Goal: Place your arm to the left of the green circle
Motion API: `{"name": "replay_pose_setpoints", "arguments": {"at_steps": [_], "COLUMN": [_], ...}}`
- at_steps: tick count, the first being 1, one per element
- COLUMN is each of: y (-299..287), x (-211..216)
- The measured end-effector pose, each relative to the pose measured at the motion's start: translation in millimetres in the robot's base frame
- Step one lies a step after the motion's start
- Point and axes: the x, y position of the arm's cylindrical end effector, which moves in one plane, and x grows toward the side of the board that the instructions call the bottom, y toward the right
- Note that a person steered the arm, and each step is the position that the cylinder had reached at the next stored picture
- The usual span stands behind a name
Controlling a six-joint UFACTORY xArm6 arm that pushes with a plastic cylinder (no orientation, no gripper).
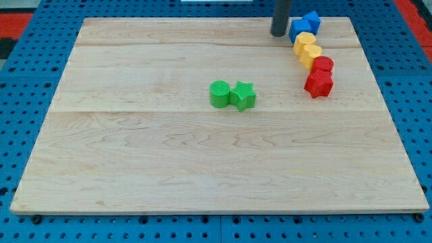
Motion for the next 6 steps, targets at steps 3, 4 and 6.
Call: {"name": "replay_pose_setpoints", "arguments": {"at_steps": [3,4,6], "y": [-148.0,-148.0,-210.8], "x": [86.4,120.1,141.2]}}
